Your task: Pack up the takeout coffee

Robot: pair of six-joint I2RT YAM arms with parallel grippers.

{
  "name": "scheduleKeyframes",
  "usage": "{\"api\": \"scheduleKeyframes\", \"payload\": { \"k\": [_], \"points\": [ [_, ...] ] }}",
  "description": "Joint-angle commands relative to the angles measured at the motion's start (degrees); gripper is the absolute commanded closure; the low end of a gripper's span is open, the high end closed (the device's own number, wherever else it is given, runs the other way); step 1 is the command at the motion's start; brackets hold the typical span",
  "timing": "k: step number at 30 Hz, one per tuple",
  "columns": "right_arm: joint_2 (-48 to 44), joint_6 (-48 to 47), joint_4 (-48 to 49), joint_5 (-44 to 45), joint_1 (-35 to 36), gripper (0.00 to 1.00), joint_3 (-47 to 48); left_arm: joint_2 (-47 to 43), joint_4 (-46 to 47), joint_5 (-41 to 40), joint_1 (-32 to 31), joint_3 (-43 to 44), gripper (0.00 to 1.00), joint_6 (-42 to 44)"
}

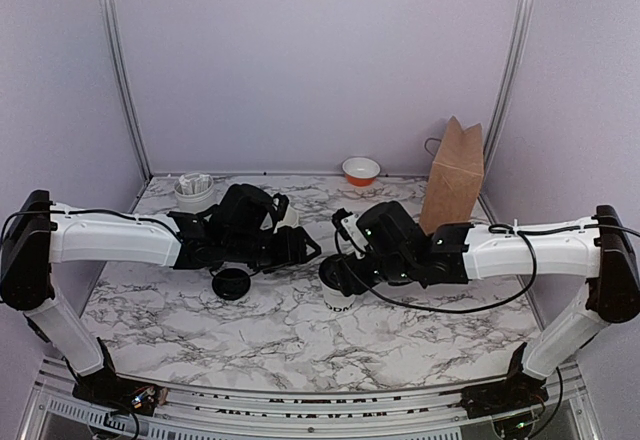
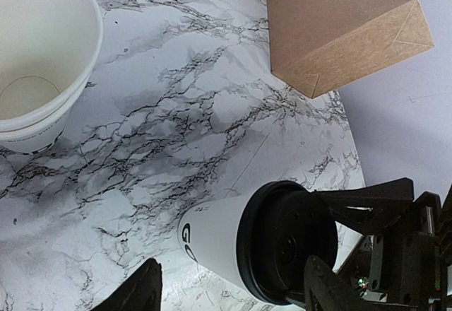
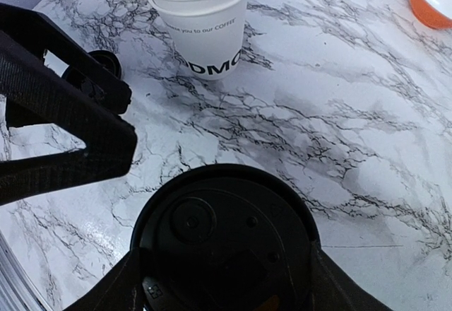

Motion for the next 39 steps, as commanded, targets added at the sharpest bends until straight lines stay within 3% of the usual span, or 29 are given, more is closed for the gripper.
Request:
{"api": "scheduleKeyframes", "payload": {
  "k": [1, 10, 26, 39],
  "points": [
    [0.16, 0.23, -0.70, 1.08, 0.94, 0.34, 1.35, 0.29, 1.10, 0.72, -0.49, 1.84, 0.30, 1.08],
    [0.87, 0.99, 0.01, 1.72, 1.26, 0.34, -1.24, 2.30, 0.45, 1.52, -1.53, 2.62, 0.31, 1.10],
    [1.87, 1.41, 1.09, 3.75, 1.26, 0.32, -5.29, 4.23, -1.01, 0.58, -3.81, 2.11, 0.55, -0.46],
    [1.13, 1.44, -0.41, 4.95, 1.33, 0.31, -5.73, 6.80, -5.10, -2.92, -4.40, 2.63, 0.64, -1.47]
  ]
}}
